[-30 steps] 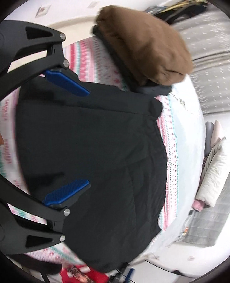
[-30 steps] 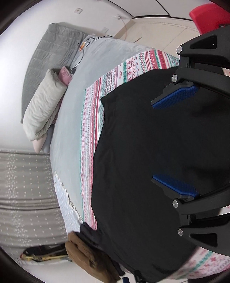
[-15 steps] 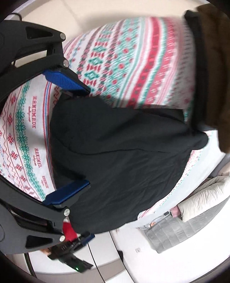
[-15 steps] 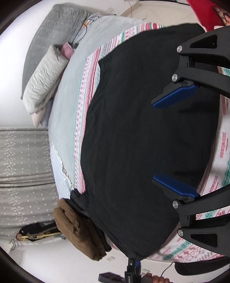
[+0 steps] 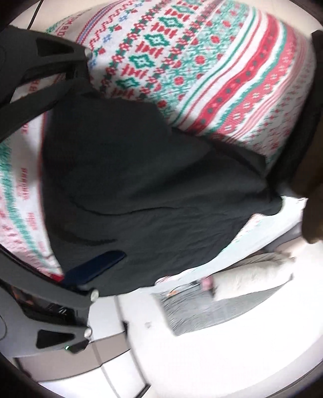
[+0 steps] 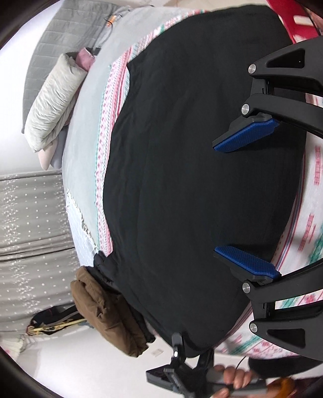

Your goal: Fold large clothes

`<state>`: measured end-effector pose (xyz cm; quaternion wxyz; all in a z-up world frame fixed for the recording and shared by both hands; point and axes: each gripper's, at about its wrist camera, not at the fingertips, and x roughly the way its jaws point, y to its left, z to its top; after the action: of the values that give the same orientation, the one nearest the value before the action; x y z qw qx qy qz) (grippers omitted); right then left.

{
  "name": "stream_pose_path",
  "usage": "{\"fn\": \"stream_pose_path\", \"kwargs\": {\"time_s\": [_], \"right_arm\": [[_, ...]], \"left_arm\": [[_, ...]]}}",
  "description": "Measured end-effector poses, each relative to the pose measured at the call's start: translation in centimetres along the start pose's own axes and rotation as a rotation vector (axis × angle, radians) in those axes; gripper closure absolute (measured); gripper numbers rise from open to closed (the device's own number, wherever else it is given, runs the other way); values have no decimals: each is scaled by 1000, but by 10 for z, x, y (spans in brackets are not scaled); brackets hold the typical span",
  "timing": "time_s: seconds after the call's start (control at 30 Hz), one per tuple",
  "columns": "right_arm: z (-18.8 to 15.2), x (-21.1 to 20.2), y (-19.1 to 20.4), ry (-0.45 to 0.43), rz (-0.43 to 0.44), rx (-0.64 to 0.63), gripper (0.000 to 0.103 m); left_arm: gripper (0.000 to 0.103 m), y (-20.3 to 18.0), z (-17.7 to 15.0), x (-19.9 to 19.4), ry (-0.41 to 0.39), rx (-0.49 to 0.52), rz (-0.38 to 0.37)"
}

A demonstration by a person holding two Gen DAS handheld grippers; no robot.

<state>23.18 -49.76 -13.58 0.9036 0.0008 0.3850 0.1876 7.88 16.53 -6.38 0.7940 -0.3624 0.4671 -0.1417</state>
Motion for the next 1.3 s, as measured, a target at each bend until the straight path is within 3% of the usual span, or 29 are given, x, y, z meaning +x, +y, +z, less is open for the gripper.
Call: {"fn": "stream_pose_path", "kwargs": {"time_s": [0.1, 0.2, 0.27, 0.33, 0.37, 0.57, 0.67, 0.83, 0.97, 1.03, 1.2, 1.3], "right_arm": [[2, 1, 4, -27, 40, 24, 24], [3, 4, 7, -43, 65, 38, 31], [3, 10, 8, -27, 77, 39, 68], [1, 21, 3, 9, 77, 71, 82], [0, 25, 1, 19, 84, 84, 83], [-6, 42, -13, 47, 161, 157, 83], [-6, 42, -21, 41, 214, 184, 83], [-9, 26, -51, 34, 300, 255, 78], [-15, -8, -98, -50, 260, 371, 56], [-24, -31, -133, -105, 212, 454, 51], [-52, -65, -205, -149, 121, 605, 46], [-68, -74, -228, -142, 80, 644, 45]], "left_arm": [[55, -12, -3, 4, -87, 5, 33], [63, -48, -12, -4, -191, 161, 116], [64, -79, -16, -13, -264, 259, 106], [65, -108, -18, -20, -313, 338, 60], [65, -126, -20, -22, -331, 385, 34], [67, -224, -36, -7, -347, 616, -111], [67, -269, -44, 15, -317, 688, -164], [67, -312, -58, 38, -268, 765, -241], [67, -340, -70, 65, -197, 825, -290], [67, -354, -86, 81, -145, 854, -305], [66, -369, -130, 135, 15, 947, -286], [64, -367, -159, 176, 130, 972, -257]]}}
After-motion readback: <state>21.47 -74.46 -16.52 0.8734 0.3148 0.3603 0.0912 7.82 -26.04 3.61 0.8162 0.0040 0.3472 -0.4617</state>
